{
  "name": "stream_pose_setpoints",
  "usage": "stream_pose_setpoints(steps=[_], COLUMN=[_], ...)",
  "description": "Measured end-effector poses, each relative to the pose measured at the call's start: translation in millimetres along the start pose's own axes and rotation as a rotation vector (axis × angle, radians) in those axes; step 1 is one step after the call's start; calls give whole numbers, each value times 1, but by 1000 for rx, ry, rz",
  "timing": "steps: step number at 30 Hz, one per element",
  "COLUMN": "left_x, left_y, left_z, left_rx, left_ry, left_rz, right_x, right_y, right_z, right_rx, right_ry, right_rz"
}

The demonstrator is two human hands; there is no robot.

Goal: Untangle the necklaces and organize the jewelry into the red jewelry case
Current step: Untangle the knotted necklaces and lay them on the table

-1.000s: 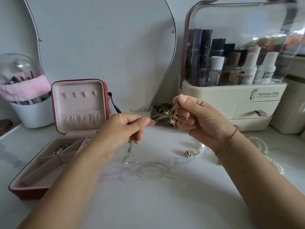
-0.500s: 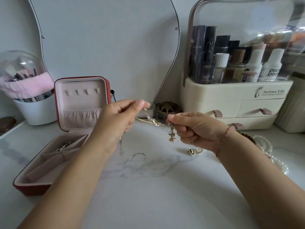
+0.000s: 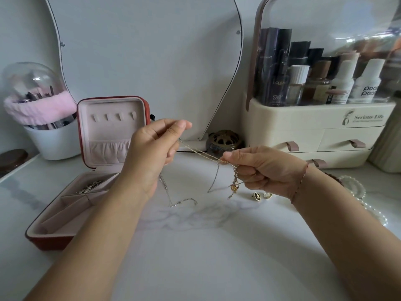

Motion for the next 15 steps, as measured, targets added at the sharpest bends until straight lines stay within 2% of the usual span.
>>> stream_pose_setpoints(steps=[4,7,15], left_x=[1,1,13], left_y=[-3,-8,-26], left_z=[2,13,48], left_rx=[46,131,260], left_ry=[39,156,527], left_rz=[29,91,257], right_x=[5,8,9], right_y=[-11,-21,-11], right_z=[5,9,38], right_rx=[166,227,-279], right_ry=[28,74,421], right_rz=[77,149,174])
Point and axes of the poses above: each hand's wrist, its own x-axis away from the middle knuckle, its own y-axis out of the back of the hand, z = x × y, the point moved 8 cm from there along -x, towards the middle knuckle, and after that the axes turned 14 degrees about x, right-handed, at the moved point
